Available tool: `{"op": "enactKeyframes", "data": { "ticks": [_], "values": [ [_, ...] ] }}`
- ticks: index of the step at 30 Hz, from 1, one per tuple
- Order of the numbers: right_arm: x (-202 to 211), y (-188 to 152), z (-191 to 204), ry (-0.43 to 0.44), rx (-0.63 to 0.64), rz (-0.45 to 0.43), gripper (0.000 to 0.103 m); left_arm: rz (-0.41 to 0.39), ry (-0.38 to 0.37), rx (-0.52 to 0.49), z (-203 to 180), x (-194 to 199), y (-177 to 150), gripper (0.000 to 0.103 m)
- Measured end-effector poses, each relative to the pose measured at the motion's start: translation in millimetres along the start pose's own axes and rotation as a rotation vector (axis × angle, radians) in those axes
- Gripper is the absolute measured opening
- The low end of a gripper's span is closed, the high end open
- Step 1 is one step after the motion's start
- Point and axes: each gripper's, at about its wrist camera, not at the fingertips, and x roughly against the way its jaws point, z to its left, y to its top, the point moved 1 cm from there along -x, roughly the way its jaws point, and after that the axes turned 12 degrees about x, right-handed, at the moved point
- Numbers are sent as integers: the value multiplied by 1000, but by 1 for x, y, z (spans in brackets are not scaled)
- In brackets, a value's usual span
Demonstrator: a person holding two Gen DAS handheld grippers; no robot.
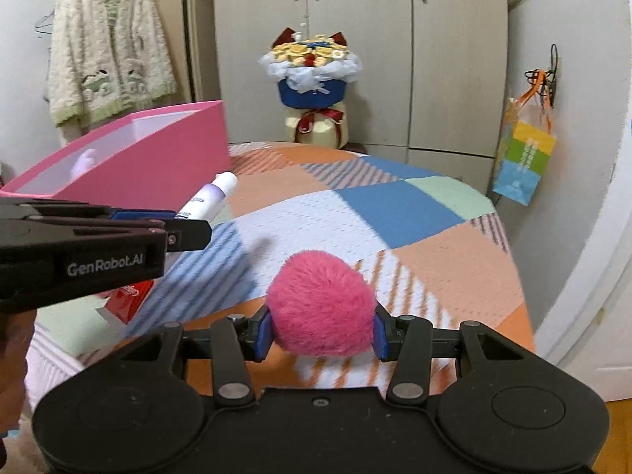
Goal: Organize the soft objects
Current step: 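Carry the pompom ball and white tube over the pink box with both grippers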
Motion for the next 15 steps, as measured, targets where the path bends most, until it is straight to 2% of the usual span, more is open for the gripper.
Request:
{"op": "enactKeyframes", "data": {
  "ticks": [5, 10, 15],
  "values": [
    [14, 0, 21, 42, 18, -6, 52, 13, -25, -16, 20, 29, -9, 23],
    [31, 7, 46, 105, 7, 4, 52, -14, -56, 2, 43, 66, -8, 23],
    [51, 29, 74, 213, 13, -63, 52, -45, -61, 29, 70, 96, 9, 23]
  ]
}}
